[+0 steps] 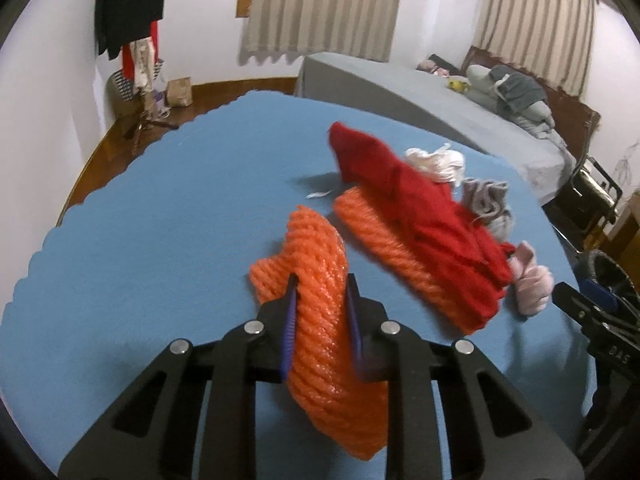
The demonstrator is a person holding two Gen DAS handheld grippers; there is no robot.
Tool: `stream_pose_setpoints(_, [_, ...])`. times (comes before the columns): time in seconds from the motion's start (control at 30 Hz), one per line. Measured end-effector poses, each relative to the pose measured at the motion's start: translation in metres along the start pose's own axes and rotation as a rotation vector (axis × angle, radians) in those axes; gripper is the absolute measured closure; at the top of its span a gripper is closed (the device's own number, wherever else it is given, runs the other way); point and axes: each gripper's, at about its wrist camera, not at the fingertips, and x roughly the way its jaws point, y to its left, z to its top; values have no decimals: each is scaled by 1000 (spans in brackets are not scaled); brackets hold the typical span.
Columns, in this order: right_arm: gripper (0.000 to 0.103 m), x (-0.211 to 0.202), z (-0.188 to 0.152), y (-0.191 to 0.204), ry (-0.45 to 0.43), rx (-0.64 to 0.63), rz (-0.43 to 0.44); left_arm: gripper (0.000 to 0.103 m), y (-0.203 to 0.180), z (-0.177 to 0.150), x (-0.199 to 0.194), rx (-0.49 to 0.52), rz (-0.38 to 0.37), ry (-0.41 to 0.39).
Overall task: Collect trash
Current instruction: 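Lift the orange mesh with the left gripper while the right gripper grasps the pink knotted cloth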
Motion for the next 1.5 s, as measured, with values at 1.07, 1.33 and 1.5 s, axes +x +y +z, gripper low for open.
stream_pose_setpoints(1.07, [64,-16,20,14,28,-13,156,82,-53,18,-17,84,-83,-74])
stream_pose_setpoints(1.33, [64,-47,34,-3,-45,7,126,82,-82,25,-38,120,-146,-122])
stream_pose_setpoints(1.5, [64,-69,40,-21,-89,24,100,82,-107,26,-48,153,-198,-139])
